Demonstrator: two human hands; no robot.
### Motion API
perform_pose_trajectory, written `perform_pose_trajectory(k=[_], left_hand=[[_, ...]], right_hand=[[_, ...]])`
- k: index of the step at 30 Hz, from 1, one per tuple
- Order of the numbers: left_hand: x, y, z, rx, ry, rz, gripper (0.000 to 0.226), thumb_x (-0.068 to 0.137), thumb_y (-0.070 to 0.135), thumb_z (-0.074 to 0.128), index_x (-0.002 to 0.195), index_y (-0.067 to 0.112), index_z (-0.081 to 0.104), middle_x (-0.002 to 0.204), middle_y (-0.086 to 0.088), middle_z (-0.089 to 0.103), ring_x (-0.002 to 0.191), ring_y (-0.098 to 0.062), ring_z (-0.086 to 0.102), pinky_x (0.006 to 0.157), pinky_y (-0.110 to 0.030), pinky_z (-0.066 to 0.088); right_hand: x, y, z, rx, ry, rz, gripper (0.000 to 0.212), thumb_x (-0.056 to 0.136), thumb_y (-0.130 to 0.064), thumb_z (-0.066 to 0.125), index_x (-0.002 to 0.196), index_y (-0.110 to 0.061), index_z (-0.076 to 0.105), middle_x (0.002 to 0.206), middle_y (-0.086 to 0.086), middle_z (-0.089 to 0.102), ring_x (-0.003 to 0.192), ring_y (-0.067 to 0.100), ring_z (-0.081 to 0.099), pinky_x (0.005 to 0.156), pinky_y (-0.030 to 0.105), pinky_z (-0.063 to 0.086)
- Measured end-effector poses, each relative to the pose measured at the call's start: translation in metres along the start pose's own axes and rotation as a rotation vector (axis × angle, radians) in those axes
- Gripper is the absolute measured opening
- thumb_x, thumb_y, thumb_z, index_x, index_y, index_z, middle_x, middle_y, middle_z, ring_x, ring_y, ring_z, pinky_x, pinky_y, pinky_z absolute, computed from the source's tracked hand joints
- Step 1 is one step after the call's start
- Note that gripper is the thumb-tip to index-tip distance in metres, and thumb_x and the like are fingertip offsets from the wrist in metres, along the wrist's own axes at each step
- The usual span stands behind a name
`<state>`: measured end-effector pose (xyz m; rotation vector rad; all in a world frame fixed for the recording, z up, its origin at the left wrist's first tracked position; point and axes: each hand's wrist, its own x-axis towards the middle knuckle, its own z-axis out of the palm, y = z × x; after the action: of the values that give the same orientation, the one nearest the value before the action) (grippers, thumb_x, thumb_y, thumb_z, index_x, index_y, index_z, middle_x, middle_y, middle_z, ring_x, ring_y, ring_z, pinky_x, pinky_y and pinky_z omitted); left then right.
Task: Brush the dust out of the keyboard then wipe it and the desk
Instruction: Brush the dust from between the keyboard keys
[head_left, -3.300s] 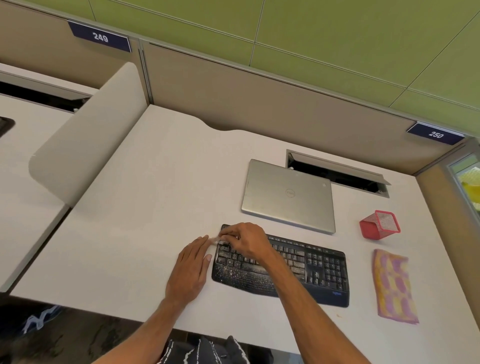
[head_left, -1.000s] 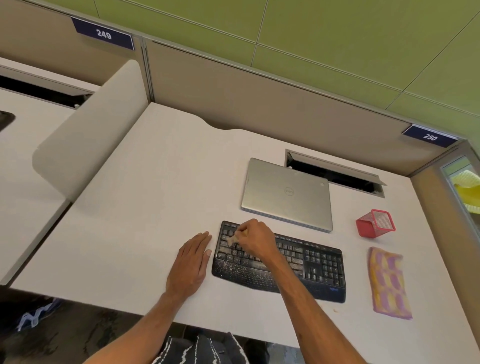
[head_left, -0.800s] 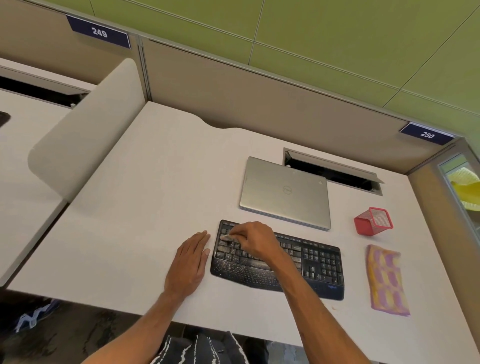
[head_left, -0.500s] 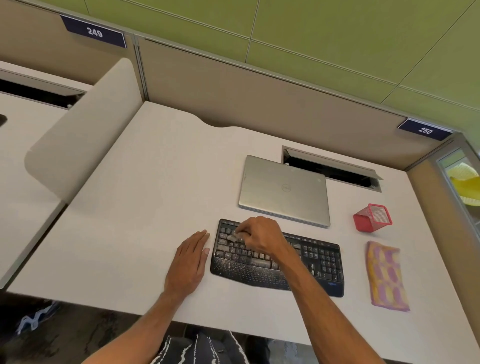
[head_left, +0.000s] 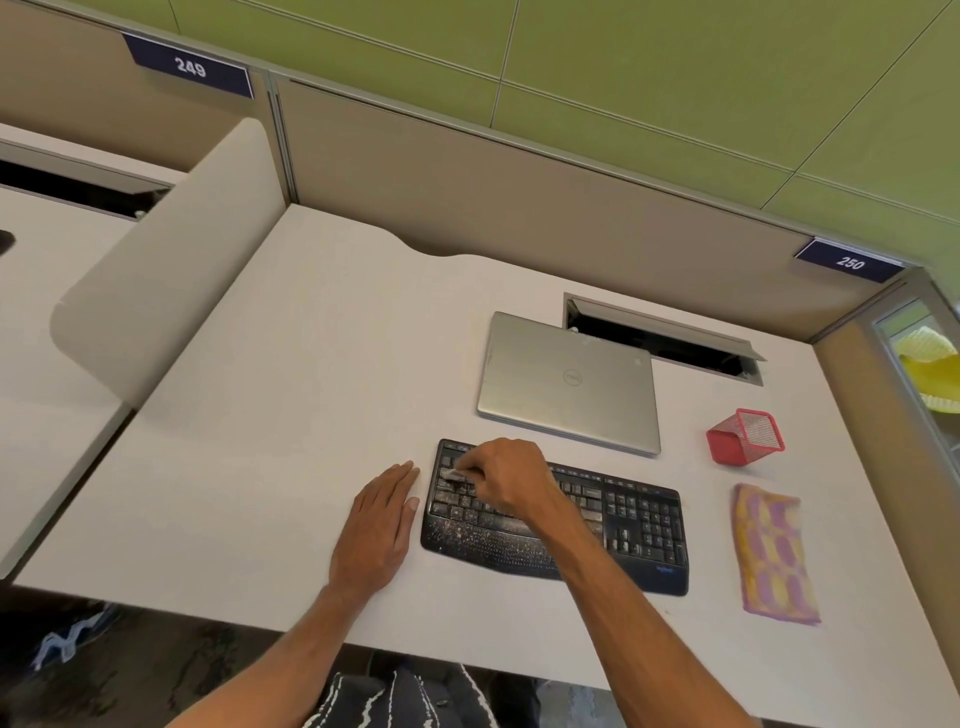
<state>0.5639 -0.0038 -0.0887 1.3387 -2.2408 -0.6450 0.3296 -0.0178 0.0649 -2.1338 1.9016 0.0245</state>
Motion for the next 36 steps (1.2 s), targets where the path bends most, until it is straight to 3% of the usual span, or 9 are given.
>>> perform_pose_trajectory(k=[6,10,14,18,23,28,33,36], left_hand=[[0.0,-0.001,0.001,-0.007,-0.004,-0.002,0.051,0.12,0.04,0.032,0.167,0.025,0.044,0.171,0.01,0.042,0.161,-0.007,0.032,0.132,-0.04,0.031],[0.001,-0.003,0.003,0.006,-0.011,0.007,0.051,0.12,0.04,0.032,0.168,0.024,0.043,0.172,0.01,0.041,0.162,-0.007,0.03,0.132,-0.041,0.031],[0.0,-0.003,0.002,-0.006,-0.016,-0.007,0.052,0.12,0.041,0.031,0.168,0.026,0.042,0.173,0.01,0.04,0.162,-0.006,0.03,0.133,-0.039,0.03],[0.0,-0.002,0.002,0.002,-0.014,-0.004,0.052,0.12,0.042,0.03,0.168,0.025,0.042,0.172,0.01,0.04,0.162,-0.007,0.03,0.133,-0.039,0.03],[0.0,-0.004,0.003,0.006,-0.021,-0.006,0.052,0.12,0.042,0.03,0.168,0.026,0.041,0.173,0.011,0.039,0.162,-0.006,0.028,0.133,-0.038,0.029],[0.0,-0.003,0.003,0.016,-0.019,0.001,0.052,0.12,0.042,0.03,0.168,0.025,0.041,0.173,0.01,0.039,0.162,-0.006,0.028,0.134,-0.038,0.028],[0.0,-0.002,0.002,0.015,-0.012,0.004,0.052,0.12,0.041,0.031,0.168,0.024,0.042,0.173,0.009,0.04,0.162,-0.007,0.03,0.133,-0.039,0.03],[0.0,-0.002,0.001,0.011,-0.007,0.003,0.052,0.12,0.04,0.032,0.168,0.024,0.042,0.173,0.009,0.04,0.162,-0.007,0.03,0.132,-0.039,0.031]], right_hand=[[-0.002,0.013,-0.003,-0.072,-0.075,0.137,0.02,0.096,-0.028,0.067,0.114,-0.03,0.075,0.091,-0.015,0.076,0.076,0.006,0.066,0.088,0.034,0.057],[-0.001,0.014,-0.008,0.08,-0.022,0.205,0.02,0.1,-0.036,0.061,0.107,-0.028,0.078,0.085,-0.015,0.076,0.059,-0.003,0.055,0.061,0.02,0.044],[-0.003,0.007,-0.002,0.179,0.014,0.31,0.021,0.1,-0.026,0.06,0.106,-0.024,0.08,0.085,-0.012,0.077,0.06,0.001,0.058,0.062,0.023,0.05],[-0.005,0.003,0.004,0.225,-0.067,0.317,0.021,0.094,-0.019,0.064,0.107,-0.022,0.08,0.086,-0.012,0.077,0.055,0.001,0.055,0.05,0.017,0.039],[-0.005,0.004,-0.001,0.245,0.071,0.422,0.019,0.097,-0.025,0.063,0.105,-0.023,0.08,0.083,-0.01,0.077,0.063,0.004,0.066,0.054,0.018,0.046],[-0.003,-0.001,0.005,0.231,-0.065,0.397,0.021,0.091,-0.016,0.063,0.101,-0.02,0.081,0.082,-0.01,0.077,0.062,0.004,0.066,0.05,0.016,0.043],[0.001,0.0,-0.001,0.217,0.045,0.427,0.018,0.096,-0.02,0.062,0.103,-0.019,0.08,0.081,-0.009,0.076,0.061,0.004,0.064,0.051,0.017,0.041],[0.0,0.0,0.006,0.202,-0.033,0.41,0.016,0.094,-0.019,0.065,0.1,-0.02,0.08,0.076,-0.011,0.074,0.059,0.005,0.064,0.05,0.018,0.041]])
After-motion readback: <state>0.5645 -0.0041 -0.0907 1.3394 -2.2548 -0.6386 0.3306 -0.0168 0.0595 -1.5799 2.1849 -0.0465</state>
